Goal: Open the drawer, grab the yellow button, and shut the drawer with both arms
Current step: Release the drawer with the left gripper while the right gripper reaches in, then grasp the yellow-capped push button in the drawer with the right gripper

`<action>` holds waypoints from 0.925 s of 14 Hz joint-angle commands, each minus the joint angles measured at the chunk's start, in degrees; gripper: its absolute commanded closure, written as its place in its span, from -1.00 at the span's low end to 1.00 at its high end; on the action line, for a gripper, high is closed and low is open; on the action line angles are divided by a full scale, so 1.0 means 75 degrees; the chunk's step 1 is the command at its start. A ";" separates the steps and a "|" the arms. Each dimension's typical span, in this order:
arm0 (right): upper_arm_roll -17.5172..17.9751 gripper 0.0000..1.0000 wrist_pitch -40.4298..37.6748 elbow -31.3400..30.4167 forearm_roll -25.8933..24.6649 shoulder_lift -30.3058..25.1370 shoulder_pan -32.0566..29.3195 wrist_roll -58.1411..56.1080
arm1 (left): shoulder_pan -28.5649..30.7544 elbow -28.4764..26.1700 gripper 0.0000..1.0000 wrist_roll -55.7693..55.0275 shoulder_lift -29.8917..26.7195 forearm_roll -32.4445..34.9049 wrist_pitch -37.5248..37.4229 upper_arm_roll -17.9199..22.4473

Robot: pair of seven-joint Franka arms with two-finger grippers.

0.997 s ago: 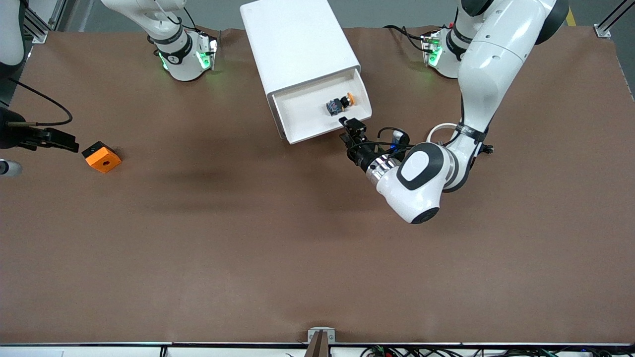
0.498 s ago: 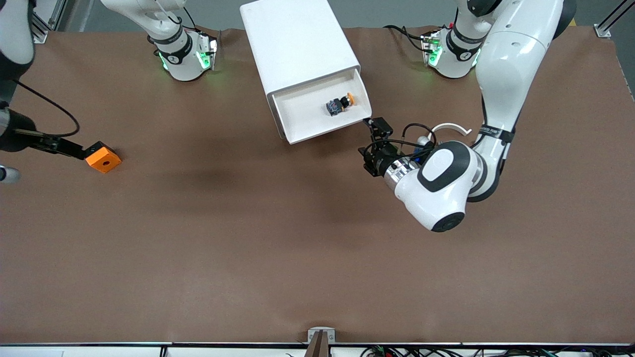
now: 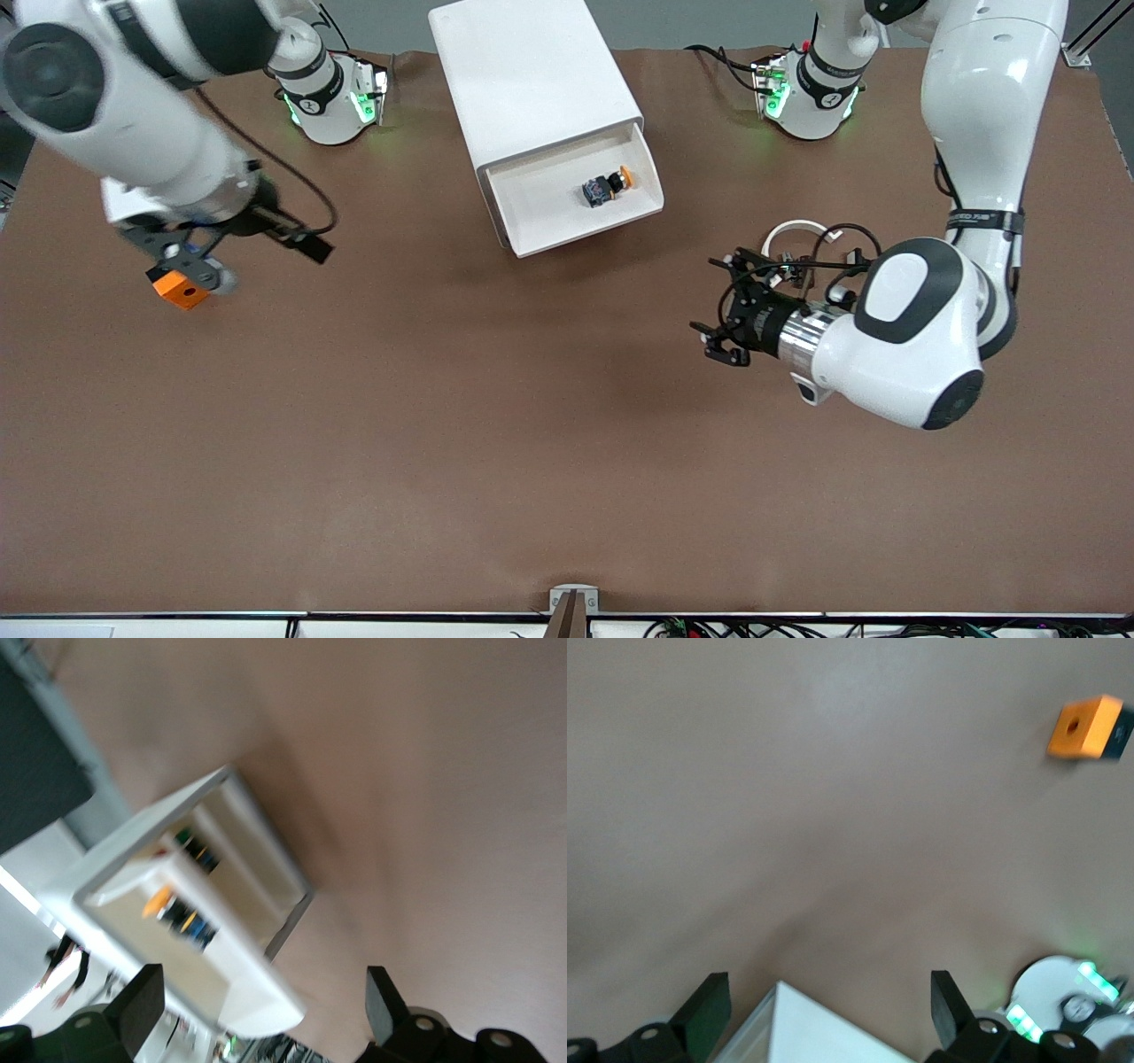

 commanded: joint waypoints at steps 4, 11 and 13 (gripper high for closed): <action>-0.0117 -1.00 -0.0005 0.0055 0.0338 0.0022 0.2142 0.2680 | -0.0106 -0.0035 -1.00 0.3031 -0.0469 0.0773 0.0706 0.0246; -0.0117 -1.00 0.1294 0.0044 0.0503 0.0654 0.3796 0.5459 | -0.0410 -0.0141 -1.00 0.5693 -0.0843 0.2999 0.0883 -0.0071; -0.0117 -1.00 0.1774 0.0055 0.0503 0.0947 0.4054 0.6044 | -0.0446 -0.0141 -1.00 0.6416 -0.0856 0.3153 0.0918 -0.0071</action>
